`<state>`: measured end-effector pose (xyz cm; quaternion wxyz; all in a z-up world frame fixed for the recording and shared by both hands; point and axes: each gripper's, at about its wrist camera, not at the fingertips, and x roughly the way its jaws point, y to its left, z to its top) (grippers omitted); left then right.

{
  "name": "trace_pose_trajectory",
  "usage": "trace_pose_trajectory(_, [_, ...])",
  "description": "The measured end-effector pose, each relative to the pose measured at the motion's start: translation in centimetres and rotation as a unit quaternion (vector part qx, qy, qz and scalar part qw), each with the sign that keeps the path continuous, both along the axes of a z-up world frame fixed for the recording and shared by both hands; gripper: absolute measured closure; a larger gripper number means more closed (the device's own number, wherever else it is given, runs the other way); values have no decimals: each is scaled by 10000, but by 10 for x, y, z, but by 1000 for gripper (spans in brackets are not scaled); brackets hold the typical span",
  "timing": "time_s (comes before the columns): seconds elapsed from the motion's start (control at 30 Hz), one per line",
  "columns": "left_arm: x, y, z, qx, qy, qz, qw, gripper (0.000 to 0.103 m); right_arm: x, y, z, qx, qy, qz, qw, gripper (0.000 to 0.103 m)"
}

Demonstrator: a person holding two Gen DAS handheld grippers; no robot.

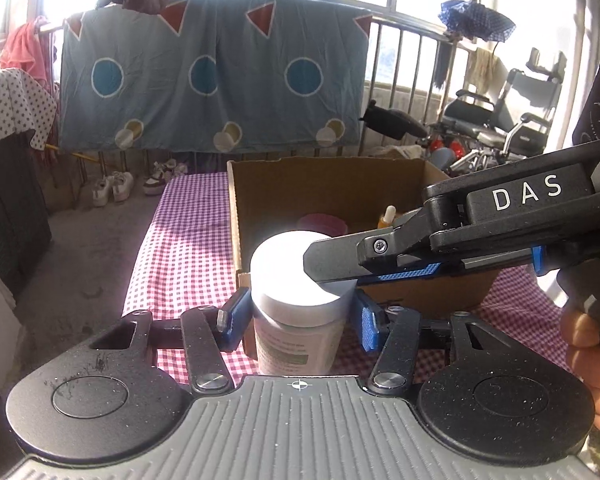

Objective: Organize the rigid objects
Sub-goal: 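Move the right gripper to the white supplement jar and grasp it, then carry the white jar into the box and open the right gripper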

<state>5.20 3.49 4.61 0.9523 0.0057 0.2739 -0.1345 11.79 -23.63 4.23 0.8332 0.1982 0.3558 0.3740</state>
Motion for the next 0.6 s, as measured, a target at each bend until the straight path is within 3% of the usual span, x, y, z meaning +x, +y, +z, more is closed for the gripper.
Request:
trace_pose_trajectory(0.17, [1,-20,50,-24,-562,-244,9981,50,-12,-30,53,263,-650,-145,9974,66])
trace_pose_trajectory(0.33, [26,-53,85,-263,-814,-700,9939,50,-8,-72,96,251,-1147,-594,9913,66])
trace_pose_trajectory(0.47, [52,-93,90,-372,-871,-1143,9889,50,1,-107,109,99,-1318,-1054,9856,65])
trace_pose_trajectory(0.6, [80,-127,77,-487,-578,-1478,9861,50,21,-144,96,118,-1055,-1448,9838,65])
